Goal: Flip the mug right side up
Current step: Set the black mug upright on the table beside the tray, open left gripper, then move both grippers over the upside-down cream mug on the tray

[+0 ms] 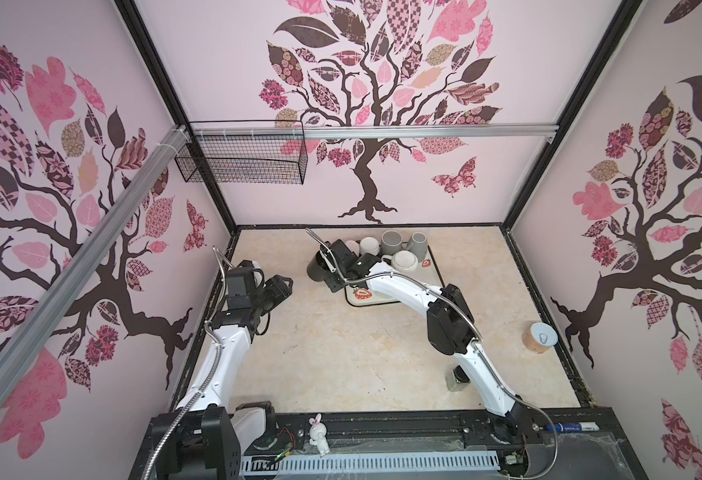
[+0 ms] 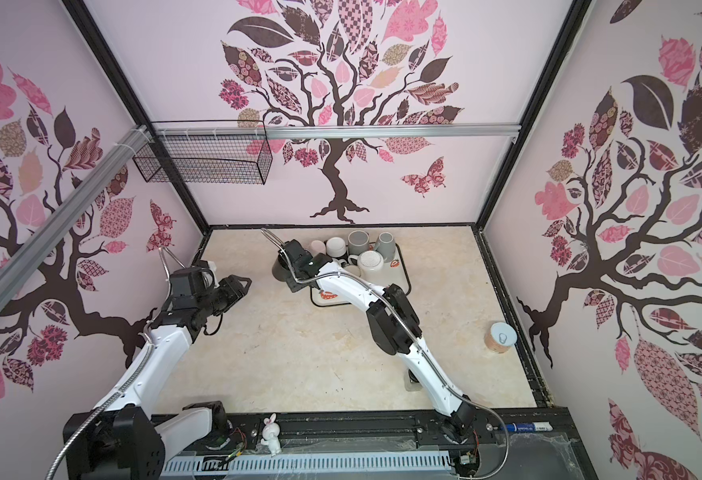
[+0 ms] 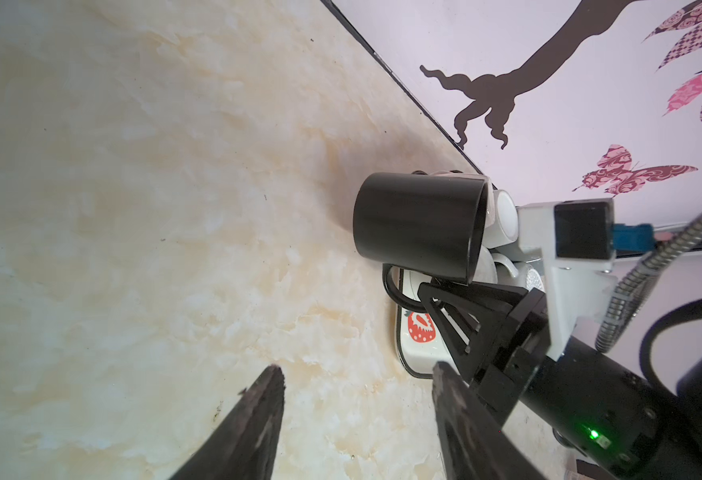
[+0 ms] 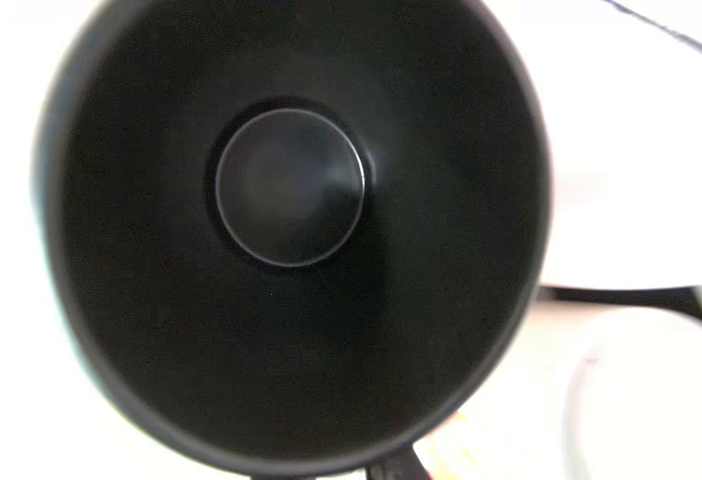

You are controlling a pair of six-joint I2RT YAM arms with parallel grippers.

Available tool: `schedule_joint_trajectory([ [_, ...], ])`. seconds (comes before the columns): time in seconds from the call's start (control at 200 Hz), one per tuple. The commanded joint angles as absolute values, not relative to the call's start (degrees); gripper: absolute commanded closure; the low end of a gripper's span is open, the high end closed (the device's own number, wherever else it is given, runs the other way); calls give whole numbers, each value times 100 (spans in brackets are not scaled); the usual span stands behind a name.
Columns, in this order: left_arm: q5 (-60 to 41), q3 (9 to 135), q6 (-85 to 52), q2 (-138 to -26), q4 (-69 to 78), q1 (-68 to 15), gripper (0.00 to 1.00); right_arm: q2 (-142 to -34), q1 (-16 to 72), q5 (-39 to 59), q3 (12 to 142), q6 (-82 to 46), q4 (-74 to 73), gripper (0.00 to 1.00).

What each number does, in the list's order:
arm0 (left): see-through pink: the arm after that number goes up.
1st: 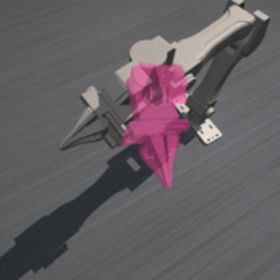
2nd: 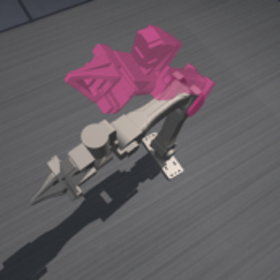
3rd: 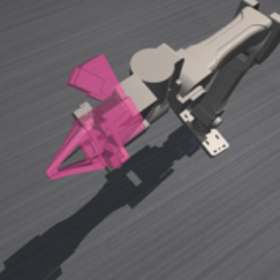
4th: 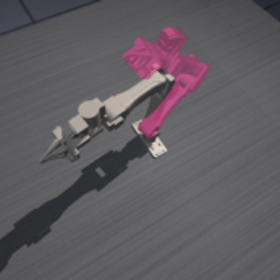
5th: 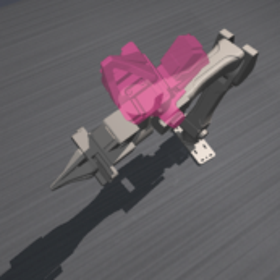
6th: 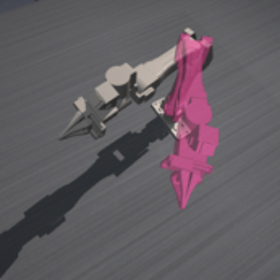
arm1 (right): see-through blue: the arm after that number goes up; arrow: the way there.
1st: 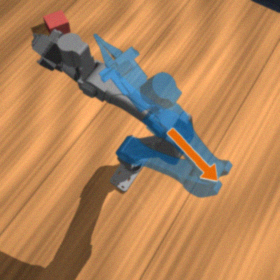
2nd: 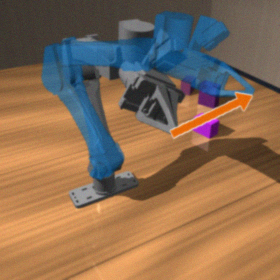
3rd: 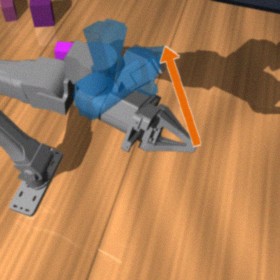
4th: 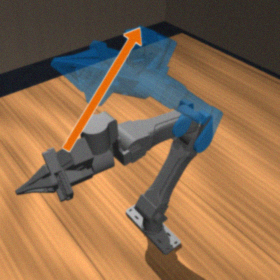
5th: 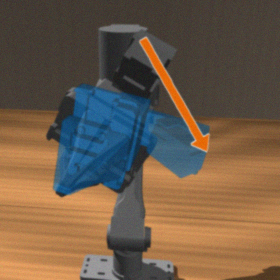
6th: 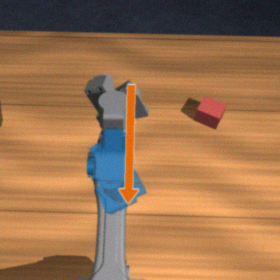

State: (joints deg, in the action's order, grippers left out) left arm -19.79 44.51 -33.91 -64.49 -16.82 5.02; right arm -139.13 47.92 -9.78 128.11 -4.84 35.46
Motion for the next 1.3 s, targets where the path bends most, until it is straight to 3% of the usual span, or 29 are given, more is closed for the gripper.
schedule_joint_trajectory([
  [0.0,-2013,4751,-3066,-6427,-1980,519,41,-14087,4816,-1556,13389,120,3892,100],
  [0.275,-1839,4720,-2859,-6360,-2180,520,40,-14472,4877,-1150,13430,275,4024,100],
  [0.545,-1898,4667,-2853,-6362,-2086,533,40,-14461,4959,-1187,13445,5,4113,72],
  [0.86,-1903,4593,-2762,-6246,-2068,545,40,-14196,4976,-943,13559,-16,4082,60],
  [1.09,-2210,4707,-2628,-6212,-2208,392,44,-12861,4823,-506,12696,-232,3841,51],
  [1.29,-2056,4824,-2608,-6240,-2234,-696,47,-12065,4243,-340,11751,-396,3940,42],
])
